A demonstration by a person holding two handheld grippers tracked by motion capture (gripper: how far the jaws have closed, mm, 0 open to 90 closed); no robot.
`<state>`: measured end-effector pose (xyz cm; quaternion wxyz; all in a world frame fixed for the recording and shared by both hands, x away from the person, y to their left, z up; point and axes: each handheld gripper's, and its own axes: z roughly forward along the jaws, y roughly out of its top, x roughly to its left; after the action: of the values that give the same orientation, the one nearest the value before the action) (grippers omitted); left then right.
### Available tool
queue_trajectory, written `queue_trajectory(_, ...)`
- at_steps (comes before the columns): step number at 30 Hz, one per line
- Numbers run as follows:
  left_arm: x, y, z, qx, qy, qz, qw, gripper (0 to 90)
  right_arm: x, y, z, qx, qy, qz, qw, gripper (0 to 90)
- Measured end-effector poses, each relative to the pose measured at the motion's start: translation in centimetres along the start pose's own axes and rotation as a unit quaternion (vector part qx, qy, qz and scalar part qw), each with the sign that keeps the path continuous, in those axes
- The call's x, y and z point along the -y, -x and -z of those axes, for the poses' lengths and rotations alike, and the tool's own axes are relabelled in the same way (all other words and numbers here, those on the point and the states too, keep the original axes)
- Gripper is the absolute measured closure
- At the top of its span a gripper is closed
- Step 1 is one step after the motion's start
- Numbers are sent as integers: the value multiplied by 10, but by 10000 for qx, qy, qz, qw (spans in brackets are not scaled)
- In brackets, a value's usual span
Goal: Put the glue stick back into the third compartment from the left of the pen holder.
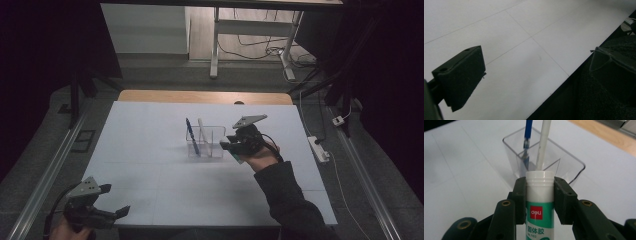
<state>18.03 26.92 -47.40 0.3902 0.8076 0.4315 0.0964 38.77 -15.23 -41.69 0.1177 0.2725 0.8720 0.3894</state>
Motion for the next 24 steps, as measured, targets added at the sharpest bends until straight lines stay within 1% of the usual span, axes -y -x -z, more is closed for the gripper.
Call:
queue_trajectory(7,0,-1,0,15,10,44,10000,3,-12,3,-1,73,430,-144,9989,656)
queue_trajectory(15,0,-1,0,27,15,47,10000,3,-22,6,-8,92,619,-228,9978,656)
queue_trajectory(22,0,-1,0,32,14,46,10000,3,-30,5,-13,152,724,-192,9971,655)
queue_trajectory(24,0,-1,0,32,14,44,10000,3,-32,6,-15,151,775,-224,9966,655)
